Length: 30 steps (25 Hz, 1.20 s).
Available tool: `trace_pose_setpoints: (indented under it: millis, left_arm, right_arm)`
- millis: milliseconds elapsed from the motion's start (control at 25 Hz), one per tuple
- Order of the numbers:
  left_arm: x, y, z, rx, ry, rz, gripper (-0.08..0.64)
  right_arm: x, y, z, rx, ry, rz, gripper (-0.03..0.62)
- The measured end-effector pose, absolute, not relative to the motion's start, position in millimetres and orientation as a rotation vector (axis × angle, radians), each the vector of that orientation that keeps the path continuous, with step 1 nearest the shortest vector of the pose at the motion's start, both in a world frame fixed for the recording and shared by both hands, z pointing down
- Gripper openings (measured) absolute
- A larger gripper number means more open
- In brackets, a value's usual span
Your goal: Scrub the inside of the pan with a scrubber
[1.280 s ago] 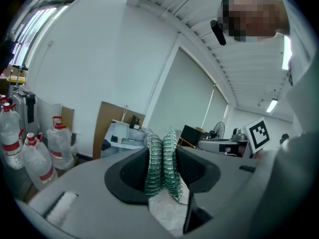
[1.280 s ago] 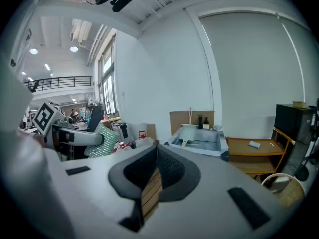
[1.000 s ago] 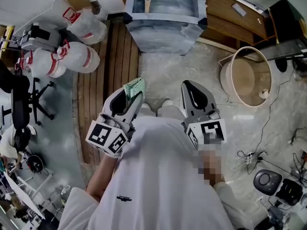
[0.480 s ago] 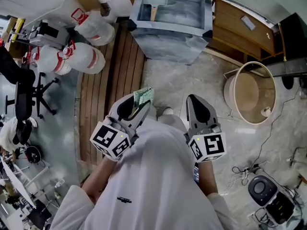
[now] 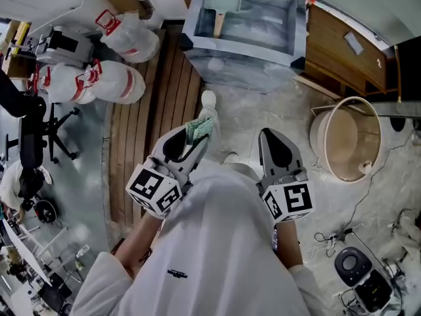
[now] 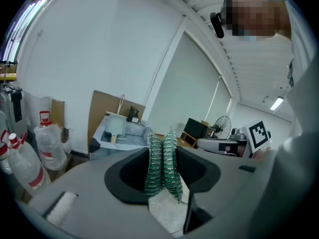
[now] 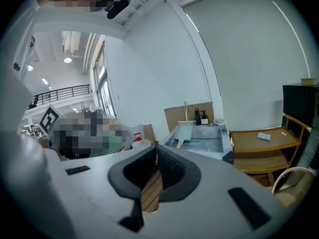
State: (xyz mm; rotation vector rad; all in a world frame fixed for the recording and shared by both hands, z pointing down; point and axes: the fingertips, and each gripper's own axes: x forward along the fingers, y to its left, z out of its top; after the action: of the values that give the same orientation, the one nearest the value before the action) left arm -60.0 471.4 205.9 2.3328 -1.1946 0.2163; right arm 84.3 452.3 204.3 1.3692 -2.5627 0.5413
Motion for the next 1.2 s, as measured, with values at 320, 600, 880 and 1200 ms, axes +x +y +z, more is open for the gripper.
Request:
trace_pose_setpoints:
  millis: [320, 600, 880, 1200]
  left_arm:
    - [-96, 316, 207, 2.358, -1.115, 0.199, 0.170]
    - [-130, 190, 195, 2.416, -1.025, 0.219, 0.170]
    - [-145, 115, 193, 2.473, -0.971, 0.251, 0.170]
    - [-140, 77, 201, 2.515, -0.936, 0.332, 0.170]
  right_arm:
    - [38, 307, 202, 1.394, -2.512, 0.539, 0.009]
    - [1, 184, 183, 1.481, -2.464, 0.502, 0.009]
    - [-14, 113, 173, 1.518, -2.442, 0.432, 0.009]
    - [-8, 79, 181, 1.525, -2.442, 0.420, 0.009]
